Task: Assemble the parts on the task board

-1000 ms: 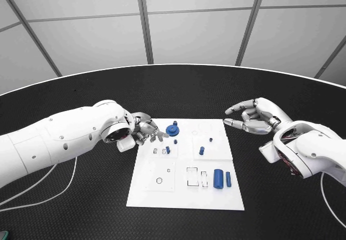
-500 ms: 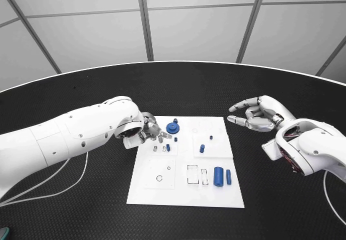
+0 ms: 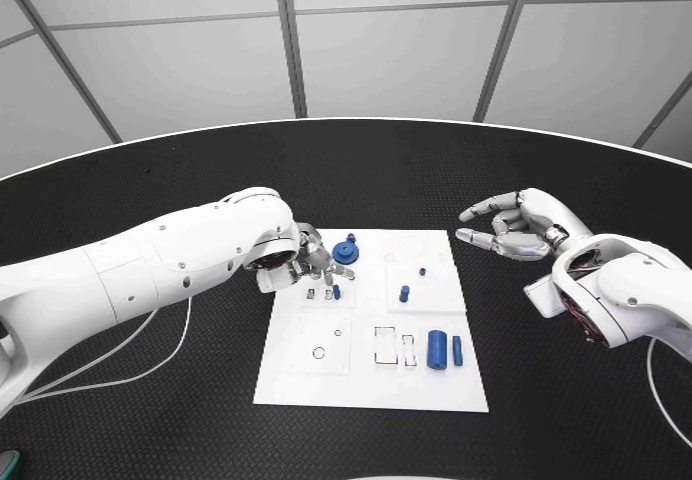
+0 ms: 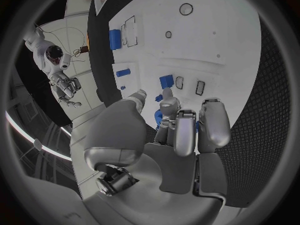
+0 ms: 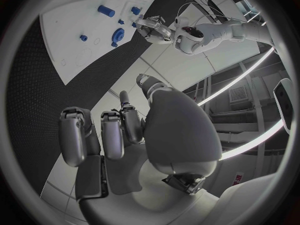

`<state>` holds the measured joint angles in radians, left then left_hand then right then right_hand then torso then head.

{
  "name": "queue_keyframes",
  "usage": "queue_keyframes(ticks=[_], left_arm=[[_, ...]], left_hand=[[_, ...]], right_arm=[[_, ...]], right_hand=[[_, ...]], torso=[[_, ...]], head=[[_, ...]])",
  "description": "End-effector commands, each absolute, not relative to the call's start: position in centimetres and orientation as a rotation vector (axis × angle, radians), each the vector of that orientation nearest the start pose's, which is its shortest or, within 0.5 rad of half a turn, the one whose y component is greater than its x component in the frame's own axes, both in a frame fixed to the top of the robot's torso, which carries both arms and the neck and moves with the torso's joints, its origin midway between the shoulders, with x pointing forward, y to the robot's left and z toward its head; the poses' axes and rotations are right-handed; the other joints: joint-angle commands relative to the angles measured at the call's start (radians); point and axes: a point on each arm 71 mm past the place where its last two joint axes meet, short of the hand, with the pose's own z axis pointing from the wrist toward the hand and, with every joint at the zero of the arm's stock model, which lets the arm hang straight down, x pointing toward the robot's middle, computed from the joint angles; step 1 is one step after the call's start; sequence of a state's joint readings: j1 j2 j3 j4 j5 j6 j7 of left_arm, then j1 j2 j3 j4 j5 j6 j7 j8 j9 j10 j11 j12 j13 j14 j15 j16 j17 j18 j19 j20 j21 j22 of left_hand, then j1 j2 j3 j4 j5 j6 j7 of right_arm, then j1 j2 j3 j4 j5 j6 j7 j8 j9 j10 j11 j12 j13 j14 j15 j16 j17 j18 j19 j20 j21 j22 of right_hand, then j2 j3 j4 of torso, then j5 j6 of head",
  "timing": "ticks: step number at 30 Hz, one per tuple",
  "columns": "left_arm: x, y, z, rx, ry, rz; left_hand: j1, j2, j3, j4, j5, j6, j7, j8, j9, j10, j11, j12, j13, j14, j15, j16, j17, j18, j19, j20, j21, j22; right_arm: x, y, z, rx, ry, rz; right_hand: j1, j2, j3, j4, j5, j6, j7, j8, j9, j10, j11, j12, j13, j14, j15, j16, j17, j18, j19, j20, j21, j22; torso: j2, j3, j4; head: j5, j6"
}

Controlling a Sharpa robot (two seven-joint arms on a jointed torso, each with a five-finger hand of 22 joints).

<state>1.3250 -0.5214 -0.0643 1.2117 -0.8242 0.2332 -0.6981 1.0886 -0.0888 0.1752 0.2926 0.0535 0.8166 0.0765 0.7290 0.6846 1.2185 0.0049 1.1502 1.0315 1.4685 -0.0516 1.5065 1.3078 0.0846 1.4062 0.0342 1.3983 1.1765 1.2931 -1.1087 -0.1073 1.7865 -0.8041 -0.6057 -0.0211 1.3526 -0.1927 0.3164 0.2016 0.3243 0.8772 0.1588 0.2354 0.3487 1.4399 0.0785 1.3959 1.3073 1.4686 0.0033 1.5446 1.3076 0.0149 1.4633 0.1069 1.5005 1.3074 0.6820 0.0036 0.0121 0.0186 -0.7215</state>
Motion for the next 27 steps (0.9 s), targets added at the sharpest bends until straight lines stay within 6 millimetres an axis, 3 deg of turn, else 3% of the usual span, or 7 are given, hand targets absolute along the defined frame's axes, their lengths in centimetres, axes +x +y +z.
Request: queue_keyframes(ticks=[1, 21, 27], left_arm=[[53.43, 14.47, -19.91, -0.341, 2.476, -0.33], [53.46, 14.36, -20.01, -0.289, 2.493, -0.294], [53.43, 14.68, -20.01, -0.287, 2.494, -0.288]], left_hand=[[-0.001, 0.003, -0.004, 0.0, -0.004, -0.009, 0.0, 0.006, 0.001, -0.002, 0.0, 0.0, -0.002, 0.07, -0.008, 0.003, 0.147, -0.009, 0.008, 0.0, 0.006, 0.001], [0.013, 0.012, -0.004, 0.0, -0.004, -0.015, 0.0, 0.01, 0.007, 0.0, 0.0, 0.007, 0.005, 0.069, -0.008, 0.003, 0.147, -0.01, 0.01, 0.0, 0.008, 0.005], [0.014, 0.015, -0.004, 0.001, -0.004, -0.014, 0.0, 0.011, 0.008, 0.005, 0.0, 0.013, 0.012, 0.07, -0.008, 0.003, 0.147, -0.01, 0.011, 0.0, 0.009, 0.007]], right_arm=[[44.27, -26.67, -14.09, 0.544, 1.514, 0.879], [44.42, -26.75, -14.22, 0.55, 1.523, 0.871], [44.48, -26.74, -14.25, 0.551, 1.525, 0.869]], right_hand=[[0.003, -0.009, -0.001, 0.006, 0.006, 0.009, -0.001, 0.005, -0.001, -0.003, -0.007, 0.002, 0.1, 0.084, -0.007, -0.006, 0.189, 0.007, 0.067, -0.007, -0.004, 0.199], [0.003, -0.01, -0.001, 0.007, 0.009, 0.009, -0.001, 0.005, -0.002, -0.003, -0.008, 0.002, 0.1, 0.084, -0.007, -0.006, 0.188, 0.007, 0.066, -0.007, -0.005, 0.198], [0.003, -0.011, -0.001, 0.008, 0.012, 0.009, -0.001, 0.005, -0.002, -0.002, -0.008, 0.002, 0.1, 0.084, -0.007, -0.006, 0.188, 0.008, 0.065, -0.007, -0.006, 0.197]], torso=[[0.0, 0.0001, -0.0006], [0.0, 0.0006, -0.0009], [0.001, -0.0003, 0.002]], head=[[0.002, -0.003], [0.006, -0.012], [0.003, -0.013]])
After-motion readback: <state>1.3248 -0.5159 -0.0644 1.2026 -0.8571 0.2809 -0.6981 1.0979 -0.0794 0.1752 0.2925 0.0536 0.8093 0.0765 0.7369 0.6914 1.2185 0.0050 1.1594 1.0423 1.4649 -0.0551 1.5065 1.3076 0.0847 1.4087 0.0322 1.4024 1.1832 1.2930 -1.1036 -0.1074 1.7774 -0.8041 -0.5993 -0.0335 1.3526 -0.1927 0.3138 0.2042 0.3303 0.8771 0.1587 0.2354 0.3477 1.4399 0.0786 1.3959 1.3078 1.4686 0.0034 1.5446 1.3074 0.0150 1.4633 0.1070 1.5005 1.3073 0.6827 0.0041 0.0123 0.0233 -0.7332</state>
